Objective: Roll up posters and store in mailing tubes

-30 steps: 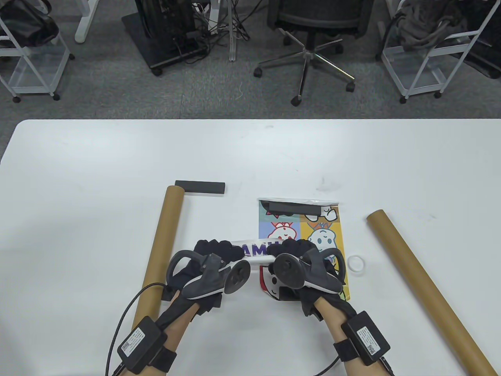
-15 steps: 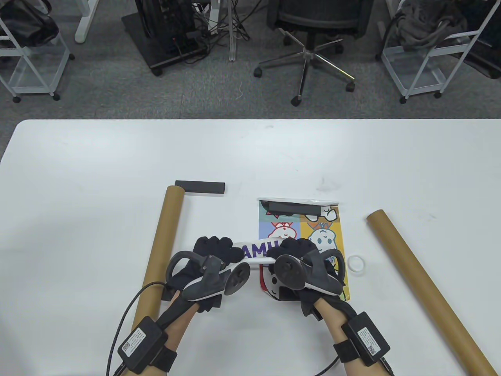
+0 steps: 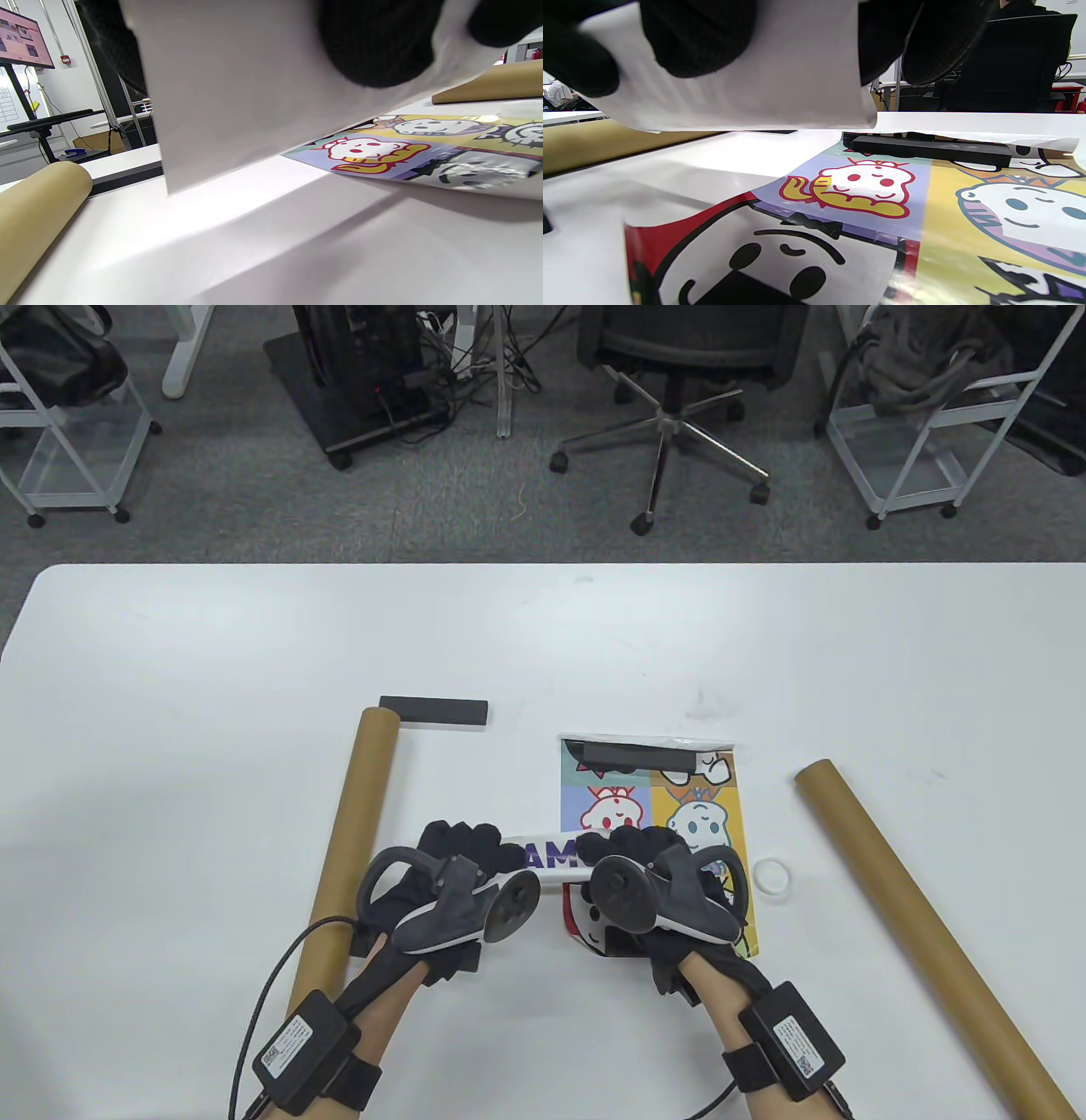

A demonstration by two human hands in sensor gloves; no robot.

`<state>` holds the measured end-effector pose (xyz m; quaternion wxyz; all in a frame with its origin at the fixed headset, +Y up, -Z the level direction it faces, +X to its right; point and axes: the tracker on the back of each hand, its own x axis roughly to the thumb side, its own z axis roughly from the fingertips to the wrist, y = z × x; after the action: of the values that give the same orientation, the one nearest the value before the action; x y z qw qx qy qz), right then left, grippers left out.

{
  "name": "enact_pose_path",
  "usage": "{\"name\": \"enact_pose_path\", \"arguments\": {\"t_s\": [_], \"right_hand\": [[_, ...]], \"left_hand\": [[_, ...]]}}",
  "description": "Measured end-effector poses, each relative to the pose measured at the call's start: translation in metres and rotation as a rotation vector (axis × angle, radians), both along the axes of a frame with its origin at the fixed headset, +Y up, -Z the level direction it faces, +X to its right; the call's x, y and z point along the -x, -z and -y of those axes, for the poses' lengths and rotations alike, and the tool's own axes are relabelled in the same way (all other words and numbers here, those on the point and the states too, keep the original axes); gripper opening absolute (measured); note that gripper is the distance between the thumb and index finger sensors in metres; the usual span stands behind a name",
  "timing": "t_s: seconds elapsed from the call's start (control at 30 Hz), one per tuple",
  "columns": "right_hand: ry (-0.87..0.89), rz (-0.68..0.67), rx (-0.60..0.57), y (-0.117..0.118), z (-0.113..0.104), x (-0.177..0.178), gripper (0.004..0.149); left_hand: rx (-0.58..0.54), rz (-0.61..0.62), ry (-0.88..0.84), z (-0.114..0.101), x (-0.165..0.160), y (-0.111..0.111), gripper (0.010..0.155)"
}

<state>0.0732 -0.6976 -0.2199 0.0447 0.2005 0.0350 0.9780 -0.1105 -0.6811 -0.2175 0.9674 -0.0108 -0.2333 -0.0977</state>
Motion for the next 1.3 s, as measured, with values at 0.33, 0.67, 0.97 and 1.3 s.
{"name": "enact_pose_path", "arguments": {"t_s": [0.33,0.67,0.97,1.3], "right_hand": [[0.002,0.001,0.001,0.0004,0.0015,-0.0014,0.058],[0.043,-0.001,0.022,0.0019,0.0001,-0.0050,0.053],[0.029,0.001,-0.021,-0.0003,-0.0001,-0.0032,0.048],[0.037,-0.011,-0.024,0.0005,-0.0018,-0.0023,0.050]], "left_hand": [[-0.003,-0.010,-0.031,0.0011,0.0029,0.0023,0.059],[-0.033,-0.018,-0.064,0.0008,0.0032,0.0019,0.050],[-0.063,-0.008,-0.007,0.0013,0.0022,0.0011,0.045],[-0.045,-0.013,-0.045,0.0003,0.0065,0.0029,0.052]]}}
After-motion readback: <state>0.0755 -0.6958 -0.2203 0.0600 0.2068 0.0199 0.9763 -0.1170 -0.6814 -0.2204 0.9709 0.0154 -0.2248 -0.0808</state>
